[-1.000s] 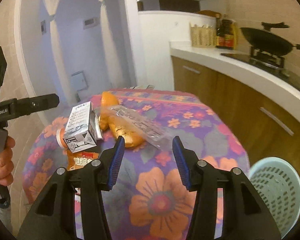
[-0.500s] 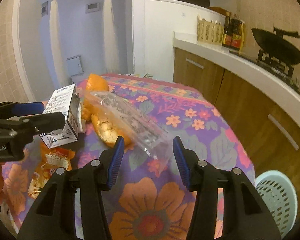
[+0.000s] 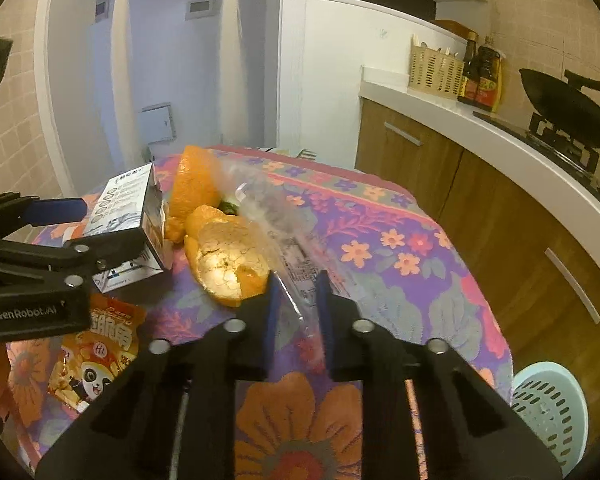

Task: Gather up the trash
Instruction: 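Grasp the milk carton with the left tool while the right tool grasps the clear plastic bag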

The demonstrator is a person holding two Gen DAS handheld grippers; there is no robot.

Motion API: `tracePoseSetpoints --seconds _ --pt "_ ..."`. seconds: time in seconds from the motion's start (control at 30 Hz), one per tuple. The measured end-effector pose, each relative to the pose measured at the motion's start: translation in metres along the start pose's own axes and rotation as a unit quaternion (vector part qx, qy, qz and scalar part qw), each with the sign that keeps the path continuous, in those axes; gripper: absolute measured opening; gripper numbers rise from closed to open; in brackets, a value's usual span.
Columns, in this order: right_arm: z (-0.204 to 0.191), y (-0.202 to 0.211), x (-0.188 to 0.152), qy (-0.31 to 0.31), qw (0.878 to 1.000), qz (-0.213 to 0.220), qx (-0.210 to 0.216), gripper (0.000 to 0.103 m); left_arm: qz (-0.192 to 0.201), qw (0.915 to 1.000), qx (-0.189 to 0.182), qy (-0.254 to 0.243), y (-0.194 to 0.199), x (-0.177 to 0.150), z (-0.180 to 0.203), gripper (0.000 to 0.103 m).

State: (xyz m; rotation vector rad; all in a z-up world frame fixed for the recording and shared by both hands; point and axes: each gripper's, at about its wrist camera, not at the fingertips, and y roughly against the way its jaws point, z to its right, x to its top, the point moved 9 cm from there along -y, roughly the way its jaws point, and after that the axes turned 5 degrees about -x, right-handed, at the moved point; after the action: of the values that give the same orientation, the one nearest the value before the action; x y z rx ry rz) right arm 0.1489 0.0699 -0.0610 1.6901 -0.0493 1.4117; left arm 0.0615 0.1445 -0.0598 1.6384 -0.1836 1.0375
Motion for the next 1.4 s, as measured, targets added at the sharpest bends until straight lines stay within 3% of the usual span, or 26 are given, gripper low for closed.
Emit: tracePoseSetpoints --seconds 0.3,0.4,0.57,0.77,0.87,0.9,1.0,1.03,1.13,1.3,1.4 --pt "-0.004 0.002 -0.001 0.007 1.000 0.004 -0.005 0.007 0.001 0.9998 -0.002 0.019 0.020 -0.014 -0.045 0.077" --pt "-0.004 0.002 -0.001 0.005 1.000 0.004 -0.005 0.007 0.010 0.9977 -0.053 0.041 0.030 -0.013 -0.050 0.076" --pt "-0.003 0.002 -0.001 0.003 1.000 0.003 -0.005 0.007 0.010 0.9965 -0.074 0.036 0.030 -0.005 -0.027 0.078" --pt "0.005 0.004 0.000 -0.023 1.000 0.007 0.003 0.007 -0.007 0.9951 -0.004 0.099 -0.003 0.014 -0.014 0.080" --pt "0.005 0.004 0.000 -0.023 1.000 0.007 0.004 0.007 -0.009 0.9941 0.047 0.097 -0.014 0.019 -0.010 0.080" --pt "0.004 0.004 0.000 -0.022 1.000 0.007 0.005 0.007 -0.016 0.9917 0.075 0.104 -0.020 0.019 -0.013 0.080" --pt "0.006 0.004 0.000 -0.025 1.000 0.007 0.007 0.007 -0.029 0.9859 0.092 0.136 -0.030 0.015 -0.025 0.079" --pt "0.006 0.004 0.001 -0.027 1.000 0.007 0.008 0.007 -0.030 0.9852 0.091 0.143 -0.031 0.014 -0.029 0.071" --pt "0.006 0.004 0.001 -0.028 1.000 0.008 0.008 0.007 -0.031 0.9854 0.075 0.150 -0.032 0.007 -0.039 0.064" --pt "0.005 0.005 0.000 -0.024 1.000 0.011 0.004 0.005 -0.010 0.9900 0.044 0.134 -0.018 0.002 -0.046 0.060" --pt "0.007 0.008 0.000 -0.029 0.999 0.015 0.006 0.004 0.012 0.9938 -0.001 0.110 -0.009 0.000 -0.044 0.059"
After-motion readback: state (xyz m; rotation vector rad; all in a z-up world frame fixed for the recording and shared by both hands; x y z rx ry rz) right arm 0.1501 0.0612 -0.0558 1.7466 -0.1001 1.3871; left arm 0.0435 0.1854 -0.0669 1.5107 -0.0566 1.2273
